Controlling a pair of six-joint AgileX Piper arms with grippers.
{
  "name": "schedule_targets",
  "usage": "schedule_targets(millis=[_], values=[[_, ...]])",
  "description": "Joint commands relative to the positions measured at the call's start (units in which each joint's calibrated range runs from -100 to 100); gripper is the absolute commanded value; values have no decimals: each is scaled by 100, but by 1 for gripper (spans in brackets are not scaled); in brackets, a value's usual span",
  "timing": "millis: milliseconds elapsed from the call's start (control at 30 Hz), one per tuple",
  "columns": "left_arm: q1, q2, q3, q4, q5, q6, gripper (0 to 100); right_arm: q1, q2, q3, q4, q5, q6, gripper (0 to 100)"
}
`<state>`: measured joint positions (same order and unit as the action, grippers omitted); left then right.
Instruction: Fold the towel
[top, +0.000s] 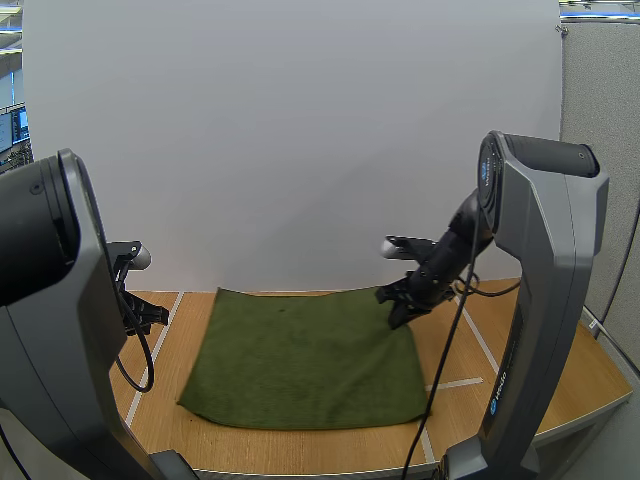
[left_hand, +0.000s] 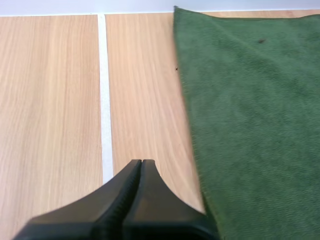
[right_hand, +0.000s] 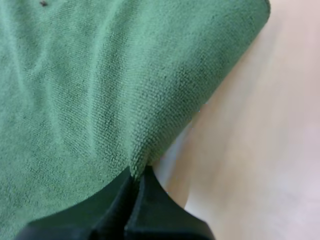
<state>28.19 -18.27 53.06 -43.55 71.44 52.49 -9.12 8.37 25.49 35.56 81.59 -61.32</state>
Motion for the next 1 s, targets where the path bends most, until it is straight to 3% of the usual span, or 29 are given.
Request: schedule_targets(millis=[0, 367, 433, 500, 533, 600, 833, 967], values=[[-4, -50, -48, -97, 498, -56, 0, -435, -131, 22, -276, 114, -168, 0], [-4, -50, -48, -142, 815, -10, 0, -472, -131, 22, -313, 61, -168, 0], [-4, -50, -48, -158, 940, 53, 0, -472, -131, 22, -313, 61, -168, 19], [-4, -50, -48, -165, 1187, 191, 0, -472, -131, 22, -313, 61, -168, 50], [-4, -50, -48, -165, 1240, 217, 0, -472, -131, 22, -313, 61, -168, 71], [-4, -50, -48, -165, 1386, 308, 0, -472, -131, 22, -290, 61, -168, 100], [-4, -50, -48, -165, 1993, 556, 0, -476, -366, 9, -188, -80, -168, 100], [-85, -50, -48, -165, 1997, 638, 0, -476, -643, 9, 76, -59, -275, 100]])
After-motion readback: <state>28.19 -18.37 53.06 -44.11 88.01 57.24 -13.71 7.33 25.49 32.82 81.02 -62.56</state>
